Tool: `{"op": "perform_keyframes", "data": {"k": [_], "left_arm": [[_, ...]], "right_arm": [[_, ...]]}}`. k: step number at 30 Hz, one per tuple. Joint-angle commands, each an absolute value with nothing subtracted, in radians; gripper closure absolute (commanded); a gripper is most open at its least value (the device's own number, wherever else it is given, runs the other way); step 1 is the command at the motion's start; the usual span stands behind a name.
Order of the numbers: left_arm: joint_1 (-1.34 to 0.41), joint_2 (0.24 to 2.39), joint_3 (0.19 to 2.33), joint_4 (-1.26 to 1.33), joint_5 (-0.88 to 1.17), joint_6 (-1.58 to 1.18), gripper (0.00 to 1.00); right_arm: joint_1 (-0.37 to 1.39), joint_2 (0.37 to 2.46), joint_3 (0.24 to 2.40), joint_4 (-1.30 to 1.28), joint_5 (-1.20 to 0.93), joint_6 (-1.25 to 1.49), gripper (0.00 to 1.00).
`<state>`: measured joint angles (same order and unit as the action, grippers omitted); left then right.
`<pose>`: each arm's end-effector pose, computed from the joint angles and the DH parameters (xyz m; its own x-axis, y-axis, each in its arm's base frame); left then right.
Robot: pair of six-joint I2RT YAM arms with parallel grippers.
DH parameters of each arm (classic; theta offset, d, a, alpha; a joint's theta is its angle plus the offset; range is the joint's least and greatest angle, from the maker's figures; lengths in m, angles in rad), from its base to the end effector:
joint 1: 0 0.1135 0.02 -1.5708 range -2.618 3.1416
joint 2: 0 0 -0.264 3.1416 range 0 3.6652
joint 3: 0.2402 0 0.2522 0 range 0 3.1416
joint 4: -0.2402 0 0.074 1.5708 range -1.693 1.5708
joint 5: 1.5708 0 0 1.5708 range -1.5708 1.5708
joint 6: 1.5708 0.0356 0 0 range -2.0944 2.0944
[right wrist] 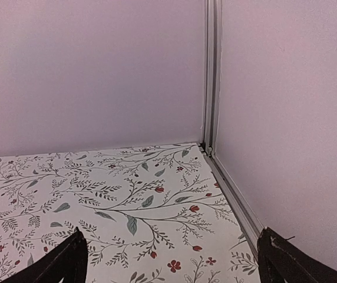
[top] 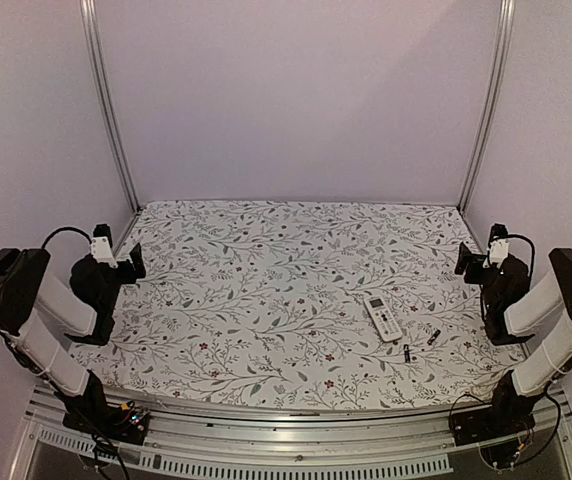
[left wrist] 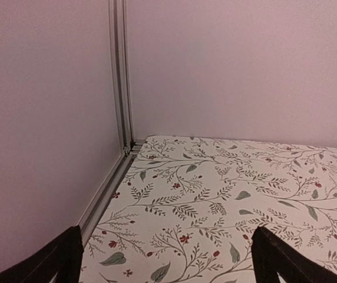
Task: Load the batteries into the remote control
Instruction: Pick up the remote control from the center of the board.
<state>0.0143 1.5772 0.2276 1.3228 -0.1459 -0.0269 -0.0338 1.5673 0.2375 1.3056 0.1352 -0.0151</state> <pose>0.2431 0.0087 0.1487 -0.0225 -0.0269 -0.9994 -0.1601 0.9868 -0.0230 0.2447 -0.0131 0.1513 -0.0267 -0.0141 -0.9995 0.1678 0.9857 -0.0184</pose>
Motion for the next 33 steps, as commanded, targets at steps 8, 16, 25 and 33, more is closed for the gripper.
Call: {"op": "perform_keyframes", "data": {"k": [8, 16, 25, 33], "left_arm": [[0.033, 1.561, 0.248, 1.297, -0.066, -0.016, 0.0], [0.033, 1.561, 0.249, 1.291, -0.063, -0.016, 0.0], [-0.118, 1.477, 0.606, 0.66, -0.265, 0.08, 0.0], [-0.389, 1.373, 0.851, 0.425, 0.093, 0.22, 0.0]], "right_arm": [[-0.037, 1.41, 0.322, 1.037, 0.16, -0.005, 0.01], [-0.029, 1.159, 0.587, 0.392, -0.178, 0.165, 0.01], [0.328, 1.254, 0.846, -0.134, -0.021, 0.175, 0.01], [0.524, 1.46, 0.947, -0.425, 0.02, 0.269, 0.01]]}}
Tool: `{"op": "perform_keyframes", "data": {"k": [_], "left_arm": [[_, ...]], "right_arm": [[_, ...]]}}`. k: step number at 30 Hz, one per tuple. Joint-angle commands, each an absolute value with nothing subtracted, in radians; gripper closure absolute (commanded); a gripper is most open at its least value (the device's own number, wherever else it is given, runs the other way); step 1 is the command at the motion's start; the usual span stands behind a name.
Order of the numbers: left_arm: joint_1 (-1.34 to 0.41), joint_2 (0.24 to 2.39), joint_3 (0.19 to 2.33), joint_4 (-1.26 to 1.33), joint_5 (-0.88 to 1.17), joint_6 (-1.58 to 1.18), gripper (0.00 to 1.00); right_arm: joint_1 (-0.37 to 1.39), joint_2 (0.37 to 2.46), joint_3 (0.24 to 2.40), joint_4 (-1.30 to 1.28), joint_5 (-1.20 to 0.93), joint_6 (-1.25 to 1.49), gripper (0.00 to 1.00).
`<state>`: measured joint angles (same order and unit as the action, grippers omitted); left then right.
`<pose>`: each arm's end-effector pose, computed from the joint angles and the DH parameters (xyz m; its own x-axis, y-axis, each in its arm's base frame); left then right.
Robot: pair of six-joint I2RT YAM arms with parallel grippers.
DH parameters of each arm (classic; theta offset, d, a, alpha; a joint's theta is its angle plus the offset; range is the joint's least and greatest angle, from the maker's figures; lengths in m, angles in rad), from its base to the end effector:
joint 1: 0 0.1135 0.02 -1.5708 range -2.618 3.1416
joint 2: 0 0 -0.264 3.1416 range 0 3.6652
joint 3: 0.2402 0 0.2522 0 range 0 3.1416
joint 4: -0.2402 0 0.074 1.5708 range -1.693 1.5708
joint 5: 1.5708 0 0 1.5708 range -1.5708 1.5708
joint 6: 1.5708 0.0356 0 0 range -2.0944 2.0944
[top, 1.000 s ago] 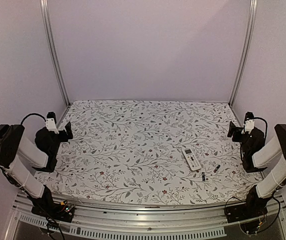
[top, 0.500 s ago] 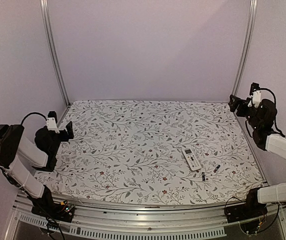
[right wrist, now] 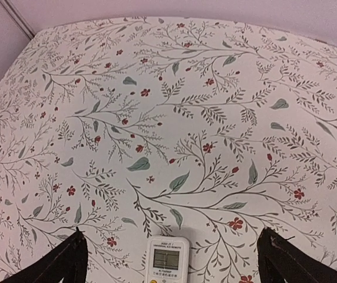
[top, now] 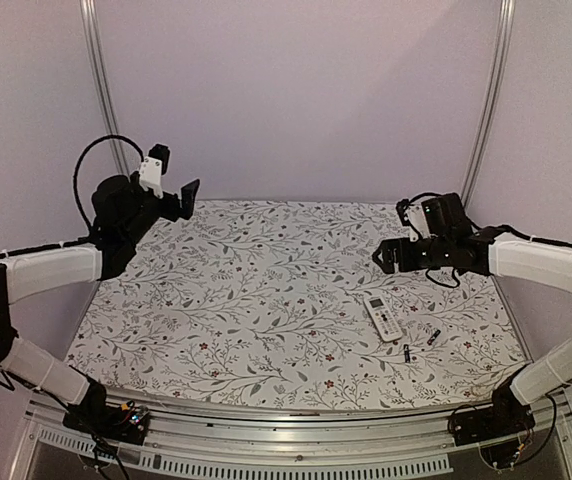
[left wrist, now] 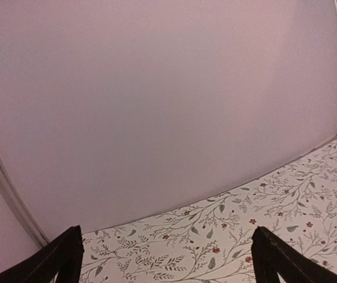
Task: Load the batteries into the remote control
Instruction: Pick up the remote control from the center of the board.
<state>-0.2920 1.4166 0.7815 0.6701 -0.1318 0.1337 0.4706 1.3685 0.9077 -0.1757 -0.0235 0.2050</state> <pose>0.3092 -0.0881 0.2812 0.0545 0.1216 -0.9911 0.1537 0.9797 0.1287 0.2681 0.1373 0.2518 -0.6144 -0.0842 -0.7845 -0.3524 0.9189 0.1774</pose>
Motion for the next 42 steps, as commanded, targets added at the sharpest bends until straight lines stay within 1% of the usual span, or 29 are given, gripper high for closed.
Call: {"op": "perform_keyframes", "data": {"k": [1, 4, 7, 11, 13, 21, 22, 27, 31, 34, 37, 42], "left_arm": [[-0.417, 1.364, 0.872, 0.381, 0.13, 0.229, 0.0], [-0.495, 1.344, 0.903, 0.271, 0.201, 0.27, 0.0], [-0.564, 1.315, 0.877, 0.245, 0.202, 0.328, 0.0], [-0.596, 1.268, 0.8, 0.305, 0.201, 0.351, 0.0], [-0.604, 1.245, 0.76, 0.344, 0.205, 0.357, 0.0], [-0.634, 1.169, 0.719, 0.372, 0.244, 0.373, 0.0], [-0.636, 1.162, 0.716, 0.373, 0.246, 0.375, 0.0], [-0.646, 1.151, 0.716, 0.367, 0.242, 0.388, 0.0], [-0.646, 1.15, 0.718, 0.365, 0.237, 0.389, 0.0], [-0.648, 1.159, 0.72, 0.35, 0.252, 0.4, 0.0], [-0.665, 1.167, 0.719, 0.308, 0.299, 0.481, 0.0], [-0.752, 1.135, 0.709, 0.195, 0.287, 0.755, 0.01]], "right_arm": [[0.538, 1.474, 0.94, -0.441, 0.012, 0.279, 0.01], [0.588, 1.512, 0.909, -0.457, -0.055, 0.321, 0.01], [0.644, 1.546, 0.897, -0.476, -0.062, 0.37, 0.01], [0.693, 1.599, 0.898, -0.491, -0.055, 0.412, 0.01], [0.696, 1.646, 0.903, -0.509, -0.032, 0.43, 0.03], [0.696, 1.732, 0.935, -0.554, 0.067, 0.447, 0.08], [0.696, 1.733, 0.94, -0.556, 0.074, 0.444, 0.1], [0.696, 1.73, 0.951, -0.569, 0.078, 0.436, 0.28], [0.696, 1.734, 0.953, -0.571, 0.062, 0.431, 0.48], [0.696, 1.73, 0.982, -0.577, 0.018, 0.407, 0.61], [0.697, 1.699, 1.037, -0.57, -0.1, 0.351, 0.68], [0.701, 1.634, 1.16, -0.594, -0.338, 0.162, 0.72]]}}
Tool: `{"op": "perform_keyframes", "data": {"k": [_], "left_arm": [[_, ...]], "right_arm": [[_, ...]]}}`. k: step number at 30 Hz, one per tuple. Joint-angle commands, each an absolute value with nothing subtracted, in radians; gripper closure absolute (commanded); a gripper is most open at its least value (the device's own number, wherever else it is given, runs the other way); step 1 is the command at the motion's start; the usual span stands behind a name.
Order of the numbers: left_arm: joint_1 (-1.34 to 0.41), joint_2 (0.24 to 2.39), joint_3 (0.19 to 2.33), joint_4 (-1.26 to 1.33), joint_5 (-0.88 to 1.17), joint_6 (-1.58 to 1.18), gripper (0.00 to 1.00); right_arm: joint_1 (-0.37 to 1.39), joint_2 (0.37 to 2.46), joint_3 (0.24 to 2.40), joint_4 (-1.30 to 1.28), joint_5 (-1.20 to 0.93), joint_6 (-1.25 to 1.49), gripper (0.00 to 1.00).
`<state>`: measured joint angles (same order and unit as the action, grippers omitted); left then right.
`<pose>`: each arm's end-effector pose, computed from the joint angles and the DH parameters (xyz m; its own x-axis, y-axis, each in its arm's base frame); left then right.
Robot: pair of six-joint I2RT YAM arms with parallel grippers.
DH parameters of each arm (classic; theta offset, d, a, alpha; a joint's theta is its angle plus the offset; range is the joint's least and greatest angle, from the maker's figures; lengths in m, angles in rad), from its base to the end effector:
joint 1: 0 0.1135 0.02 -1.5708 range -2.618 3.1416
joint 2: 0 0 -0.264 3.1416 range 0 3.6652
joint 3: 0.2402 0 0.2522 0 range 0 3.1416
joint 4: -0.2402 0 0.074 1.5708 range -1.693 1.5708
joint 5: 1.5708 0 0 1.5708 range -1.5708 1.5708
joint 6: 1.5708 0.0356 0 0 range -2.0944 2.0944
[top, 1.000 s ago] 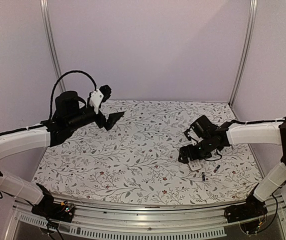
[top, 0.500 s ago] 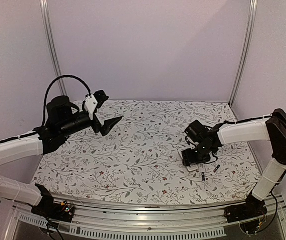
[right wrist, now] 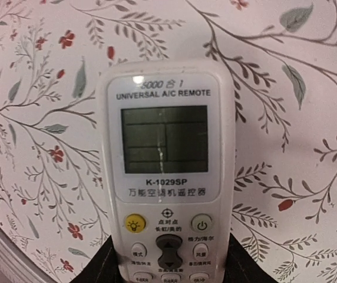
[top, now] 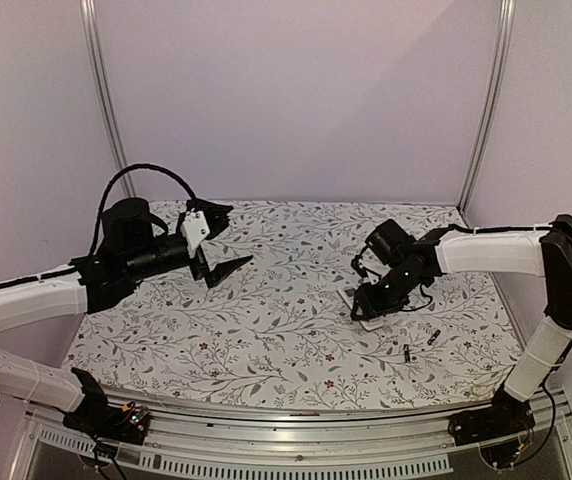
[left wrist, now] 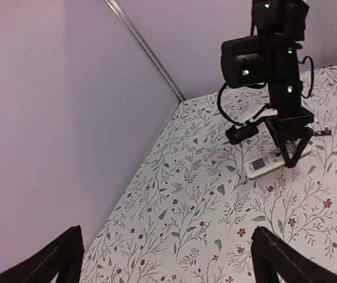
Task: Load the batteries into the remote control
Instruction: Pick up the remote control from the center of the board, then pass from the right arm to the left
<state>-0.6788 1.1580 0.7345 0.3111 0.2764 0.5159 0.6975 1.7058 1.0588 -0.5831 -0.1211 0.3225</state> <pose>0.2038 -0.1769 0.2972 0.3262 0.3467 -0.8795 0.7521 0.4685 0.4636 0.2453 0.2112 0.1723 -0.8970 -0.3412 -0.2808 -0.4051 0.8889 0.2139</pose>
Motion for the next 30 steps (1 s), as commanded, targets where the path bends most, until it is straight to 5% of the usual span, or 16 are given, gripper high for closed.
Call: {"op": "perform_keyframes", "data": {"k": [1, 8, 17, 26, 30], "left_arm": [[-0.771, 1.124, 0.71, 0.175, 0.264, 0.806, 0.02], [-0.962, 1.16, 0.715, 0.109, -0.048, 1.149, 0.15], [-1.015, 1.149, 0.663, 0.183, -0.019, 1.195, 0.18], [-1.017, 1.21, 0.686, 0.2, -0.038, 1.182, 0.41], [-1.016, 1.221, 0.701, 0.19, -0.032, 1.163, 0.63]], "right_arm": [[0.708, 1.623, 1.185, -0.602, -0.368, 0.122, 0.72], [0.821, 1.694, 1.398, -0.722, -0.423, -0.073, 0.75], [0.904, 1.756, 1.514, -0.764, -0.477, -0.129, 0.75], [0.946, 1.791, 1.563, -0.776, -0.522, -0.164, 0.75], [0.949, 1.791, 1.562, -0.765, -0.541, -0.167, 0.76]]}}
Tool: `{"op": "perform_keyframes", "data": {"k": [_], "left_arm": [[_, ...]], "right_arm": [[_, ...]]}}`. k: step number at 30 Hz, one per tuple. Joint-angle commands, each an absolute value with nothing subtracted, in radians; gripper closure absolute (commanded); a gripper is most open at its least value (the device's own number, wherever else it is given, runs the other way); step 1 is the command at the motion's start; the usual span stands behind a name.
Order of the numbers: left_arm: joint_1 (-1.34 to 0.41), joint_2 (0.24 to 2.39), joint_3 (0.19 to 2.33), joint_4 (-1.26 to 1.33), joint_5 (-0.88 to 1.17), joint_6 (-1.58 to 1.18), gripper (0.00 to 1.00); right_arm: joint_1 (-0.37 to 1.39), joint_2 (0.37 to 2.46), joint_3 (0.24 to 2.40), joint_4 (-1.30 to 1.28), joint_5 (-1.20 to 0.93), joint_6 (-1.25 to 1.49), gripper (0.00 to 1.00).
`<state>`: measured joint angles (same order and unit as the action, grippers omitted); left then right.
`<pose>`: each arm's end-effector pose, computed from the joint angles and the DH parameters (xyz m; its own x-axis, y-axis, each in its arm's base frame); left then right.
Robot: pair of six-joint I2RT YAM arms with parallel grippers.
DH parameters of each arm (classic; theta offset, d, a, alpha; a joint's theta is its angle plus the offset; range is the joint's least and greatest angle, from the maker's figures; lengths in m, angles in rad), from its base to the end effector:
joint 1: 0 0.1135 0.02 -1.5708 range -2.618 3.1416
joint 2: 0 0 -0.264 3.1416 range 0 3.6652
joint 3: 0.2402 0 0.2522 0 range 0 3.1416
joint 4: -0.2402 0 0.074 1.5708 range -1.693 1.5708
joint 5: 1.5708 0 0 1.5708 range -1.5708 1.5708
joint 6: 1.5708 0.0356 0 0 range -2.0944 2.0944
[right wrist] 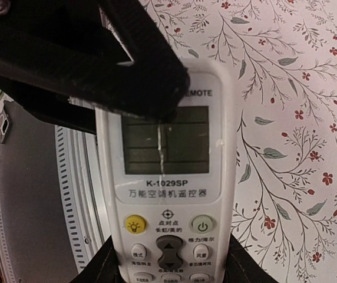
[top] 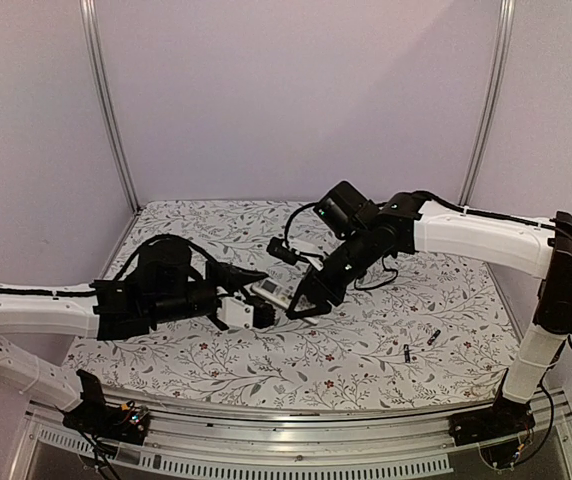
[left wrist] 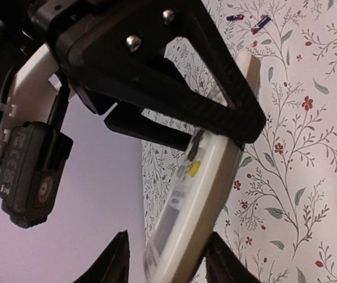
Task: Load the batteries into the remote control
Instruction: Pass from the right arm to the left
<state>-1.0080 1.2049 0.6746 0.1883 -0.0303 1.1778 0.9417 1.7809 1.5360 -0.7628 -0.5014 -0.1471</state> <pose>0.1452 -0.2282 0.2511 0.6983 0.6236 -0.3514 0.4832 -0.0485 0.8742 0.2118 0.3201 0.2815 -0.3662 -0.7216 -0.5876 -0.9236 0.2050 0.3238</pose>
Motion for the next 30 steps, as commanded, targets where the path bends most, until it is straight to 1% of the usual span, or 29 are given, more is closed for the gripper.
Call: {"op": "perform_keyframes", "data": {"k": [1, 3, 6, 10, 11, 12, 13, 14, 16, 17, 18, 21, 24, 30], "left_arm": [[-1.016, 1.225, 0.703, 0.191, -0.033, 1.161, 0.68], [-1.017, 1.232, 0.703, 0.192, -0.036, 1.161, 0.71], [-1.018, 1.233, 0.708, 0.193, -0.025, 1.151, 0.8], [-1.017, 1.232, 0.709, 0.197, -0.021, 1.136, 1.0], [-1.019, 1.229, 0.707, 0.201, -0.023, 1.132, 1.0], [-1.019, 1.226, 0.706, 0.202, -0.022, 1.126, 1.0], [-1.02, 1.222, 0.705, 0.202, -0.021, 1.116, 1.0], [-1.019, 1.218, 0.706, 0.202, -0.02, 1.102, 1.0], [-1.019, 1.211, 0.709, 0.194, -0.019, 1.068, 1.0], [-1.02, 1.209, 0.713, 0.188, -0.022, 1.048, 1.0], [-1.019, 1.207, 0.717, 0.18, -0.027, 1.024, 1.0], [-1.012, 1.209, 0.743, 0.124, -0.025, 0.92, 1.0], [-0.975, 1.212, 0.803, 0.035, 0.052, 0.769, 1.0], [-0.873, 1.214, 0.903, -0.077, 0.205, 0.533, 1.0]], "right_arm": [[0.95, 1.79, 1.561, -0.761, -0.545, -0.168, 0.76], [0.95, 1.79, 1.559, -0.756, -0.549, -0.17, 0.76], [0.949, 1.792, 1.558, -0.747, -0.553, -0.172, 0.76], [0.95, 1.794, 1.557, -0.738, -0.554, -0.174, 0.75], [0.95, 1.792, 1.557, -0.738, -0.55, -0.176, 0.74], [0.949, 1.793, 1.556, -0.737, -0.545, -0.176, 0.7], [0.95, 1.79, 1.555, -0.735, -0.537, -0.176, 0.63], [0.949, 1.787, 1.553, -0.731, -0.525, -0.176, 0.53], [0.948, 1.77, 1.545, -0.718, -0.491, -0.175, 0.26], [0.949, 1.761, 1.538, -0.708, -0.472, -0.175, 0.16], [0.949, 1.745, 1.53, -0.691, -0.451, -0.173, 0.02], [0.95, 1.683, 1.49, -0.619, -0.345, -0.162, 0.01], [0.951, 1.585, 1.413, -0.519, -0.239, -0.158, 0.01], [0.948, 1.354, 1.166, -0.237, -0.199, -0.246, 0.01]]}}
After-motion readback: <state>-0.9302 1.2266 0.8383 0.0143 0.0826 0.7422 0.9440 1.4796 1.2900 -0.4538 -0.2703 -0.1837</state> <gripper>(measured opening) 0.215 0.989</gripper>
